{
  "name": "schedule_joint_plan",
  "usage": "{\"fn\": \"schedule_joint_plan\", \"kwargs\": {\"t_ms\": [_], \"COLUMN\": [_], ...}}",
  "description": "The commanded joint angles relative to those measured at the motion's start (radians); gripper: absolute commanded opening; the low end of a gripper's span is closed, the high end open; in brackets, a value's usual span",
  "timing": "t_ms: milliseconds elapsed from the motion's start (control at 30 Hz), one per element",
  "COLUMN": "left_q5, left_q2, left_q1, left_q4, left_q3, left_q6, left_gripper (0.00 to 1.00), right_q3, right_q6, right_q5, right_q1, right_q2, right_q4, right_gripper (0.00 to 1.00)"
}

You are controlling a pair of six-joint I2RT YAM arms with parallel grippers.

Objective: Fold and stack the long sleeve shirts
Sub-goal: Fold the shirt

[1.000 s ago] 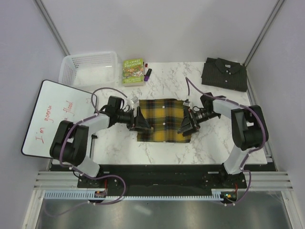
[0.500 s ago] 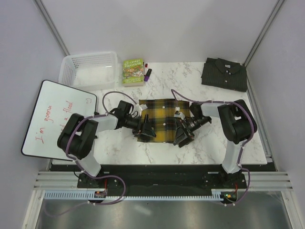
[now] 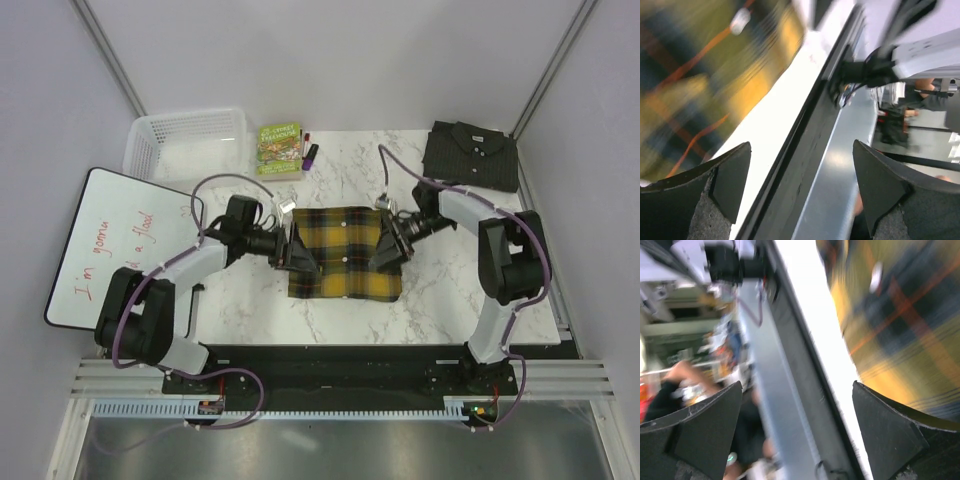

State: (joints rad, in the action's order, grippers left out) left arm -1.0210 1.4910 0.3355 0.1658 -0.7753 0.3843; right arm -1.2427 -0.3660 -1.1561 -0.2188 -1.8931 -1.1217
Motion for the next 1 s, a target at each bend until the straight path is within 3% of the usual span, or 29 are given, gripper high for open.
{"fn": "schedule_joint_plan", "kwargs": {"t_ms": [0, 33, 67, 233, 400, 533, 633, 733, 867, 967], "left_q5": [-0.024, -0.01, 0.016, 0.102, 0.173, 0.216, 0.184, 0.096, -0.022, -0.079], "left_q2": [0.051, 0.089, 0.124, 0.353, 0.55, 0.577, 0.507, 0.362, 0.116, -0.044], "left_q1": [0.016, 0.022, 0.034, 0.019, -0.075, -0.093, -0.076, 0.021, 0.039, -0.058], "left_q4": [-0.025, -0.057, -0.067, -0.276, -0.342, -0.324, -0.318, -0.302, -0.347, -0.338], "left_q3": [-0.214, -0.279, -0.312, -0.378, -0.406, -0.333, -0.206, -0.06, 0.082, 0.1], "left_q6": [-0.029, -0.015, 0.029, 0.198, 0.335, 0.338, 0.344, 0.305, 0.289, 0.312], "left_gripper": [0.89, 0.87, 0.87, 0.85, 0.83, 0.83, 0.82, 0.81, 0.82, 0.82], "right_q3": [-0.144, -0.132, -0.141, -0.291, -0.346, -0.42, -0.493, -0.576, -0.675, -0.73], "right_q6": [0.361, 0.443, 0.519, 0.591, 0.569, 0.509, 0.466, 0.371, -0.022, -0.198], "right_q5": [0.031, 0.048, 0.049, 0.116, 0.234, 0.353, 0.42, 0.461, 0.562, 0.66], "right_q1": [0.027, 0.027, 0.029, 0.03, 0.056, 0.059, 0.044, -0.014, -0.164, -0.307], "right_q2": [0.081, 0.054, 0.026, -0.176, -0.319, -0.446, -0.491, -0.508, -0.498, -0.485], "right_q4": [0.341, 0.511, 0.552, 0.652, 0.675, 0.626, 0.559, 0.46, 0.278, 0.142], "right_gripper": [0.98, 0.98, 0.98, 0.98, 0.98, 0.98, 0.98, 0.98, 0.96, 0.94]}}
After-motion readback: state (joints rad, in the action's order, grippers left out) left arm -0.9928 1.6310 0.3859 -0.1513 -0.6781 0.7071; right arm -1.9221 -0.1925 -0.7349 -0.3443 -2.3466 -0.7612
